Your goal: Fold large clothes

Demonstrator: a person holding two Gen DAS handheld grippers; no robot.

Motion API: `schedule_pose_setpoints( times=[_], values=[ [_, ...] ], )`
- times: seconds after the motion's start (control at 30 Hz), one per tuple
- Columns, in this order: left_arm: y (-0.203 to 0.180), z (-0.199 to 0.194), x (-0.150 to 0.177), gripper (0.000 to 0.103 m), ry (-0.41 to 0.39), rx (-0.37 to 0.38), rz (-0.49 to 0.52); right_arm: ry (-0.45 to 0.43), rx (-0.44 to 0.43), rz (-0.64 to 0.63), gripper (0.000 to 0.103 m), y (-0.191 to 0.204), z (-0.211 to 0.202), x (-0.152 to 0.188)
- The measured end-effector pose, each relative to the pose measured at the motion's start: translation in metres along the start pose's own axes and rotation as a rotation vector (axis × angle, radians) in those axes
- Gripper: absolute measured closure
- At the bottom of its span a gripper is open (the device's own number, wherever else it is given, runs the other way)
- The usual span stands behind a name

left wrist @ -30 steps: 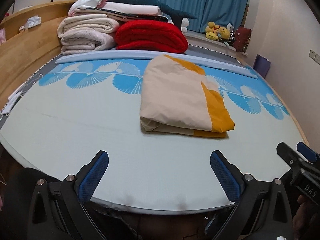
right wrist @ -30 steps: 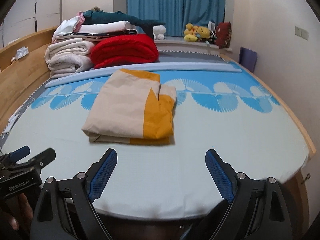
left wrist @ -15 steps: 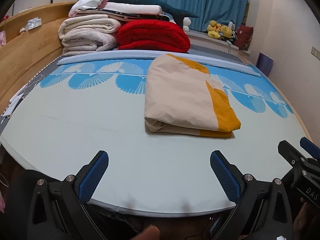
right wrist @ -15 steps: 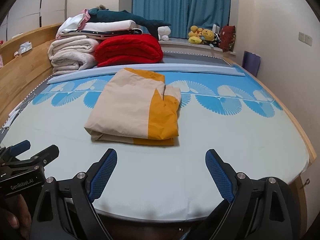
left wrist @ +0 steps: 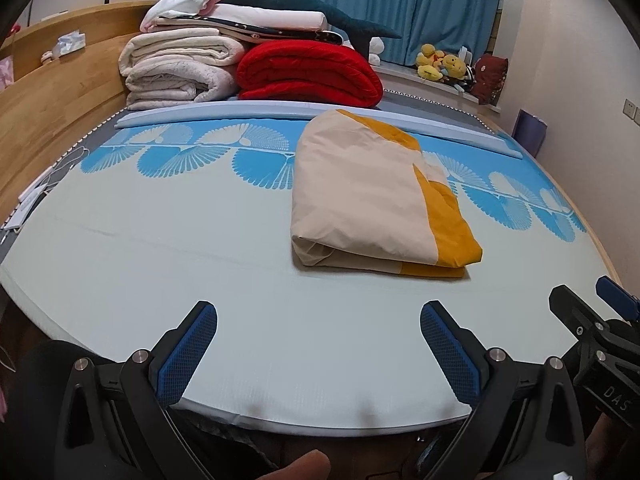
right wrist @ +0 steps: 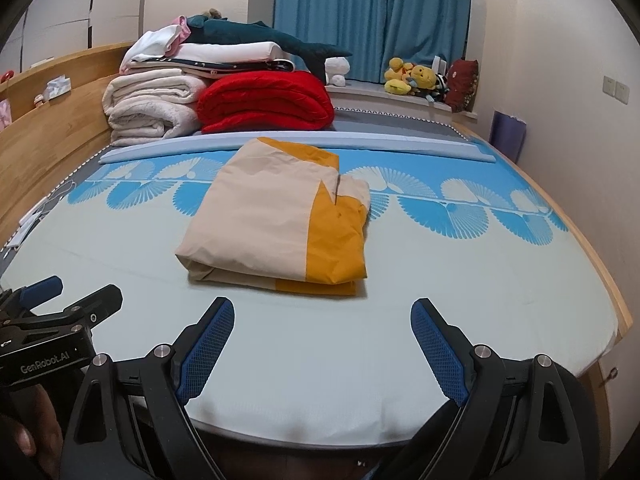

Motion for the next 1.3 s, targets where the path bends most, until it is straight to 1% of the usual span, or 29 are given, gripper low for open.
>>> schedule_pose_setpoints(
  times=[0.57, 1.3],
  values=[
    [-0.004, 0.000, 0.000, 0.002, -0.013, 0.002, 0.022, -0.014, -0.031, -0.013, 0.013, 0.010, 0.002, -0.002],
    [-0.005, 0.001, 0.000, 0.001, -0.021, 0.017, 0.074, -0.018, -0.040, -0.035, 0.013, 0.013, 0.004, -0.002]
  ],
)
Point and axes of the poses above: each gripper's, at about its wrist camera, not at the fingertips, and z roughly the way its jaws point, y to its left, x to its underside, the point moved 10 cm from there along z, roughly the way its jaws point, and after that the axes turned 4 degrees about -x, right-handed, at the moved point
